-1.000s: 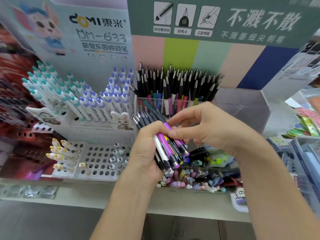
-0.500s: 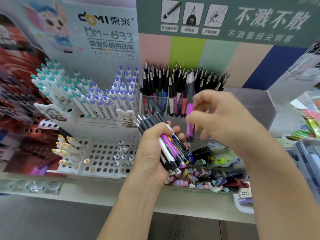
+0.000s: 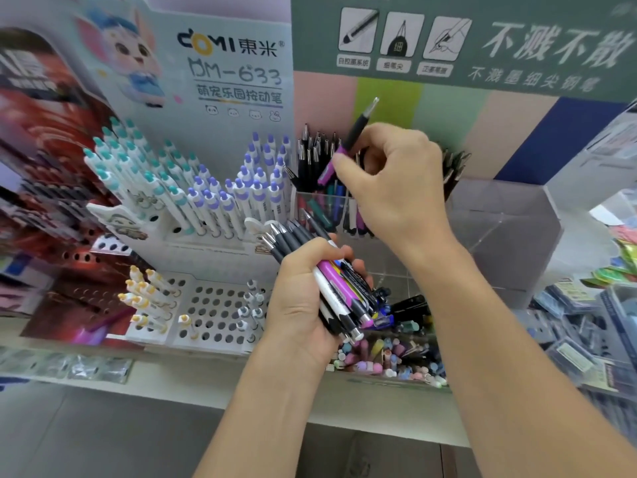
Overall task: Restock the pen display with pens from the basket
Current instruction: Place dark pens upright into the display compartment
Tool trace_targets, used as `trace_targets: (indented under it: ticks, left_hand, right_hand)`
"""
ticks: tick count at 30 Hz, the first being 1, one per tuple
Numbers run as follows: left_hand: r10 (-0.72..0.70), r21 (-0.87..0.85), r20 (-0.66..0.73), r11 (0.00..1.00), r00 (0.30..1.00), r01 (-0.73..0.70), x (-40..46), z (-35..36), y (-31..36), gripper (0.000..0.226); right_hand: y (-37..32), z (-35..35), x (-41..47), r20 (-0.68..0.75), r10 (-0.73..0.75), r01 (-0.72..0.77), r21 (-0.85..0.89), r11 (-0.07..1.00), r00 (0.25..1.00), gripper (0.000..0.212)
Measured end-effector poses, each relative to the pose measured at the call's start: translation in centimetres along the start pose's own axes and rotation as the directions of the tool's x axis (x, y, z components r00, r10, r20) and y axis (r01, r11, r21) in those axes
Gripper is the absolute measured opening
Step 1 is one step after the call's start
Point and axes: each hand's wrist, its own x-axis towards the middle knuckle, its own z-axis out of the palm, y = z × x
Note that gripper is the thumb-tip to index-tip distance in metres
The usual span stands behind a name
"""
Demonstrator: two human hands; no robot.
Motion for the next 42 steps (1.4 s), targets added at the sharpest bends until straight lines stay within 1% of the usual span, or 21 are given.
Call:
trace_targets:
  ticks: [2,4,6,9,15,16,17,18,19,20,21,22,24,26,29,31,33,36,39,40,42]
  left_hand:
    - [-0.009,0.012,-0.005,1.000,1.000,0.009,-0.2,-0.1,0.0,0.015]
    - [-0.021,0.027,-0.007,0.999,1.000,0.021,-0.3,0.0,0.0,0.011]
    - [-0.026,0.021,-0.011,0.999,1.000,0.026,-0.4,0.0,0.1,0.011]
    - [-0.025,0.005,-0.005,1.000,1.000,0.025,-0.3,-0.3,0.4,0.020]
    - [-0.037,0.050,0.016,0.998,0.999,0.036,-0.1,-0.5,0.7,0.029]
    - [-0.041,0.072,0.021,0.997,0.999,0.039,-0.1,-0.6,0.7,0.032]
    - [-0.043,0.103,0.025,0.994,0.999,0.040,0.0,-0.6,0.6,0.030]
    - [-0.042,0.139,0.025,0.989,0.999,0.038,0.1,-0.7,0.5,0.023]
    - [-0.033,0.179,0.018,0.983,0.999,0.029,0.2,-0.7,0.3,0.015]
    - [-0.016,0.213,0.009,0.977,1.000,0.013,0.4,-0.8,0.1,0.009]
    - [0.003,0.242,0.003,0.970,1.000,-0.003,0.6,-0.7,-0.2,0.009]
    - [0.016,0.269,-0.002,0.963,1.000,-0.015,0.7,-0.7,-0.5,0.013]
    - [0.016,0.324,-0.024,0.946,1.000,-0.007,1.0,-0.7,-1.0,0.016]
    - [-0.003,0.366,-0.035,0.930,0.999,0.016,1.0,-0.7,-1.5,0.010]
    - [-0.035,0.376,-0.024,0.926,0.999,0.041,1.0,-0.4,-1.8,0.009]
    - [-0.074,0.355,-0.007,0.932,0.997,0.071,0.8,-0.1,-1.9,0.019]
    - [-0.105,0.333,0.014,0.938,0.994,0.094,0.7,-0.2,-2.1,0.029]
    - [-0.148,0.303,0.051,0.945,0.988,0.126,0.6,-0.5,-2.1,0.027]
    - [-0.155,0.205,0.112,0.970,0.981,0.130,-0.1,-0.4,-1.3,0.019]
    - [-0.140,0.172,0.107,0.978,0.984,0.120,-0.3,-0.2,-0.9,0.018]
    - [-0.083,0.085,0.084,0.993,0.993,0.076,-0.4,0.0,-0.3,0.016]
  right_hand:
    - [0.0,0.3,0.3,0.084,0.053,-0.040,-0.150,0.988,0.995,0.009]
    - [-0.1,0.2,0.5,0.144,0.099,-0.058,-0.267,0.962,0.985,0.016]
    - [-0.4,0.1,0.9,0.181,0.114,-0.052,-0.317,0.947,0.977,0.020]
    - [-0.5,0.0,1.6,0.114,0.087,-0.060,-0.223,0.973,0.990,0.025]
    - [-0.9,-0.2,1.3,-0.040,-0.015,0.011,-0.102,0.995,0.999,0.012]
    - [-1.1,-0.6,0.8,-0.061,-0.029,0.024,-0.077,0.997,0.998,0.015]
    - [-1.3,-1.1,0.1,-0.035,-0.013,0.012,-0.046,0.999,0.999,0.022]
    - [-1.4,-1.7,-0.7,0.059,0.041,-0.039,-0.032,0.999,0.997,0.031]
    - [-1.6,-2.1,-1.6,0.213,0.126,-0.118,-0.051,0.992,0.969,0.038]
    - [-1.6,-2.4,-2.4,0.376,0.215,-0.203,-0.070,0.977,0.901,0.042]
    - [-1.4,-2.6,-3.2,0.497,0.278,-0.286,-0.062,0.956,0.822,0.041]
    - [-1.1,-2.6,-3.6,0.556,0.316,-0.357,-0.037,0.933,0.769,0.037]
    - [-0.3,-2.6,-3.9,0.570,0.374,-0.464,0.014,0.886,0.732,0.028]
    - [0.1,-2.9,-3.9,0.572,0.417,-0.523,0.025,0.852,0.707,0.022]
    - [0.5,-3.3,-3.8,0.560,0.438,-0.527,-0.003,0.850,0.703,0.017]
    - [0.8,-3.6,-3.8,0.580,0.450,-0.557,0.008,0.830,0.679,0.017]
    - [1.2,-3.9,-3.8,0.631,0.471,-0.641,0.055,0.766,0.616,0.017]
    - [1.7,-3.8,-3.8,0.678,0.502,-0.773,0.156,0.615,0.537,0.016]
    - [1.9,-3.5,-3.5,0.627,0.542,-0.820,0.323,0.473,0.560,0.015]
    - [1.7,-3.5,-3.3,0.581,0.554,-0.802,0.395,0.449,0.596,0.019]
    - [1.0,-3.7,-2.5,0.421,0.547,-0.681,0.568,0.463,0.723,0.014]
